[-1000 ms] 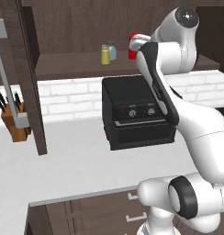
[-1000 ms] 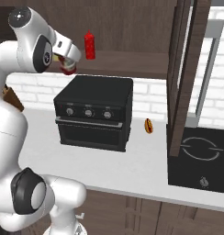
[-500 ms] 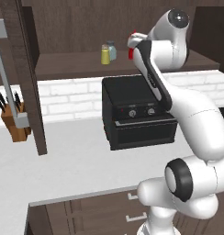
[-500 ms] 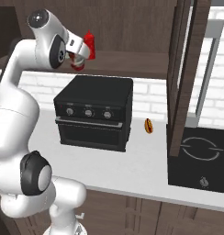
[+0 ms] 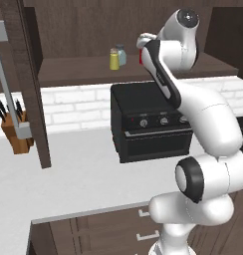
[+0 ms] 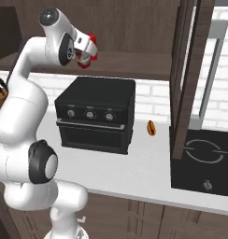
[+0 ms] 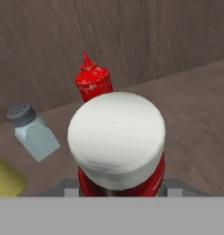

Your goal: Put the shaker and condiment bottle from the counter next to their counterparts in the cabinet.

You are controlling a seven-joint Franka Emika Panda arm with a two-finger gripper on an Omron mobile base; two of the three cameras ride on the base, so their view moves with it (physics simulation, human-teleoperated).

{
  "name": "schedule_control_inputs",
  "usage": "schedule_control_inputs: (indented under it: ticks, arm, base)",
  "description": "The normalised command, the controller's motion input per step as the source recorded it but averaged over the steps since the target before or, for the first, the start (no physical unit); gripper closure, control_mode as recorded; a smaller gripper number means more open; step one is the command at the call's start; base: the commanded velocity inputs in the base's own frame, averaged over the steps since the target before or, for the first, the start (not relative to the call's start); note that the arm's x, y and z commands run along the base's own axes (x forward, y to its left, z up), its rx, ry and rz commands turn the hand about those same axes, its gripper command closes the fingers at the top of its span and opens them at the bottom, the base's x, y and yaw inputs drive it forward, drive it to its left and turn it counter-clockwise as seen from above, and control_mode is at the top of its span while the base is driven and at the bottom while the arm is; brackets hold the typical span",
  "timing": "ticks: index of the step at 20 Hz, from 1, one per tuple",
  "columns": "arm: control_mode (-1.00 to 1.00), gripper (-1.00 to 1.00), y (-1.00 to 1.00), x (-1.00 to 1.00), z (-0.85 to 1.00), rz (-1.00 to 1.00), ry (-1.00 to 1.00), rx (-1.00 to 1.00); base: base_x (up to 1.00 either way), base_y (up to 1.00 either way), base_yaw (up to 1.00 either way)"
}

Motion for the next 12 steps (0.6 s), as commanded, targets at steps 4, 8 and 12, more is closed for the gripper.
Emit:
schedule_control_inputs:
  ticks: [4,8,12]
  arm:
    - [-1.00,1.00,-0.07,0.29,-0.01,0.00,0.00,0.00]
    - [-1.00,1.00,-0.08,0.22,-0.05,0.00,0.00,0.00]
    - [-1.00,1.00,-0.08,0.20,-0.09,0.00,0.00,0.00]
  base:
    - [0.00,0.00,0.00]
    - [0.00,0.00,0.00]
    - [0.00,0.00,0.00]
